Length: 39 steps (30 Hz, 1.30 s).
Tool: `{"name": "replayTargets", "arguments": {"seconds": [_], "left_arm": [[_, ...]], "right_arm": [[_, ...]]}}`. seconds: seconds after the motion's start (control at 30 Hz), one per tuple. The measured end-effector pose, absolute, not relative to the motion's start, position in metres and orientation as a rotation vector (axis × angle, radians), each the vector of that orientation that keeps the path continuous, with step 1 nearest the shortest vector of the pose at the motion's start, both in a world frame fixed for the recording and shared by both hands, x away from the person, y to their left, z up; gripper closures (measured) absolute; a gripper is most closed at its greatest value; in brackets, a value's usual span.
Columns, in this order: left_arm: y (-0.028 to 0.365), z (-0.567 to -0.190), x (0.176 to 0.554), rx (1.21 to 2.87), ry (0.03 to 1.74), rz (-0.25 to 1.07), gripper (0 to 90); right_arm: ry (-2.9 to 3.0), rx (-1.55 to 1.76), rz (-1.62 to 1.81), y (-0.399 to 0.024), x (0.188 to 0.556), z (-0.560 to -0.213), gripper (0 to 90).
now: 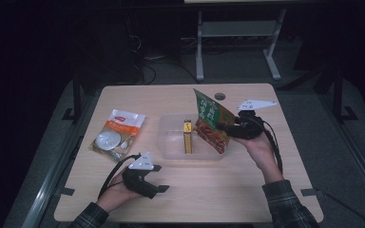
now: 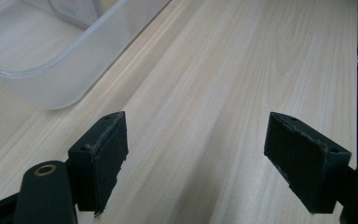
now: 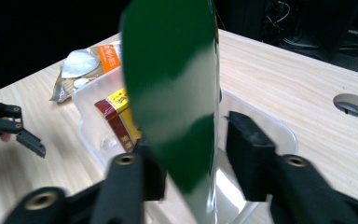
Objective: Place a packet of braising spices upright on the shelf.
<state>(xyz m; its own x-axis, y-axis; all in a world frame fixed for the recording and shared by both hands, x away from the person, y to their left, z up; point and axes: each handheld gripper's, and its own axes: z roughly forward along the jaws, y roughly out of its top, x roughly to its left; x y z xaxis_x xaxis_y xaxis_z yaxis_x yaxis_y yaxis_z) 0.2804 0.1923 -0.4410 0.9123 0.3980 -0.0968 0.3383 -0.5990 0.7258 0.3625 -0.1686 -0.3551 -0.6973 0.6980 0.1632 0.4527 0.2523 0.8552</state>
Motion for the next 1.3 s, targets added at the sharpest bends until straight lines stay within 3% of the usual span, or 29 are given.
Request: {"name": "replayTargets", "arguments": {"seconds": [0.03,0.07,0.2,0.43,1.3], "left_arm": [[0.192,-0.441,0.280,2.263,0.522,0.095,21.0],[0.192,-0.441,0.281,2.263,0.523,0.095,21.0],[0.194,-0.441,0.283,2.256,0.533,0.082,21.0],[0.199,-0.439,0.284,2.257,0.545,0.101,21.0],[0.219,-0.432,0.290,2.284,0.636,0.128,21.3]], "right_arm": [[2.276,1.073,1.422,-0.169,0.363,-0.355,56.9],[2.273,1.076,1.420,-0.171,0.359,-0.355,49.8],[2.293,1.088,1.385,-0.177,0.351,-0.355,39.9],[2.270,1.076,1.368,-0.187,0.335,-0.358,34.6],[2.442,1.043,1.203,-0.207,0.277,-0.424,28.3]]}}
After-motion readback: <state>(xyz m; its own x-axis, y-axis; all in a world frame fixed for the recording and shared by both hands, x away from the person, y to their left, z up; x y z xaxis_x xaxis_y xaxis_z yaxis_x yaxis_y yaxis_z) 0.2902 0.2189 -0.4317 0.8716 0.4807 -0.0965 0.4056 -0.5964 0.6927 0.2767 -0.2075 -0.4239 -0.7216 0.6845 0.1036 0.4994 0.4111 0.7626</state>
